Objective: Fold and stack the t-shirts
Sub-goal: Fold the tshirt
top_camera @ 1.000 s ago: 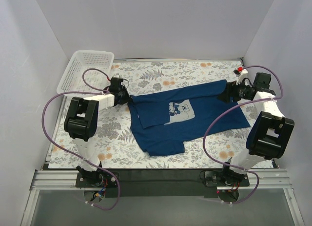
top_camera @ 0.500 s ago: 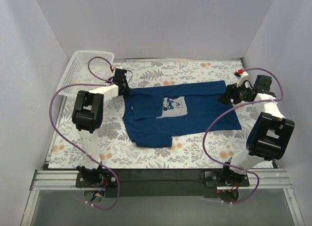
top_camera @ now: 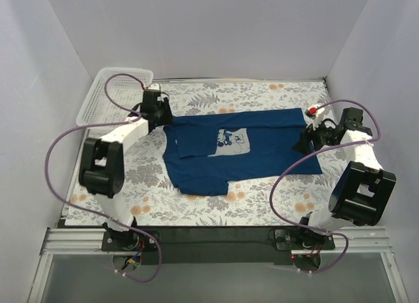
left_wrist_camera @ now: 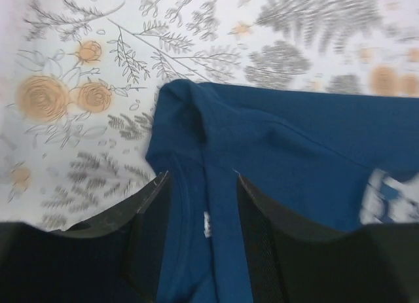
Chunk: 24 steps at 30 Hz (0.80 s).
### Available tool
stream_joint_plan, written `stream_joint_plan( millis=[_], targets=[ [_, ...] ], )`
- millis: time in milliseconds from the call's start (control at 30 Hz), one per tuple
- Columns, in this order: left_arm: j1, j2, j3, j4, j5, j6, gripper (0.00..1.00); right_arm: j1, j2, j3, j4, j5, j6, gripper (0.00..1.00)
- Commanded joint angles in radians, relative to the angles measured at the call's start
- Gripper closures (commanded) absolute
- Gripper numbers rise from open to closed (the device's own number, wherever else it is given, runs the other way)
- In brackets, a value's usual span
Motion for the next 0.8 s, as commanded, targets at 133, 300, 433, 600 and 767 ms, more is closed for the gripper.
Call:
stream_joint_plan(
  millis=[133,300,433,600,767],
  targets=[
    [-0.002,-0.744,-0.374,0.078,0.138,-0.021,0.18,0.047,-0.143,-0.113,-0.398,-0.079,-0.683,0.34],
    [0.010,-1.053,-0.673,-0.028,0.454,-0.248,0.09,0.188,-0.211,-0.240,-0.556,-0.101,-0.879,0.34],
    [0.010,-1.167,-0.747,-0.169,0.499,-0.377,0.17,0.471,-0.287,-0.331,-0.334,-0.160,-0.594,0.39],
    [0.009,-1.334,-0.738,-0.212,0.430,-0.390,0.18,0.847,-0.318,-0.409,0.180,0.049,0.086,0.38],
    [0.009,-1.415,-0.677,-0.284,0.347,-0.343,0.17,0.995,-0.167,-0.354,0.344,0.181,0.296,0.38]
  ],
)
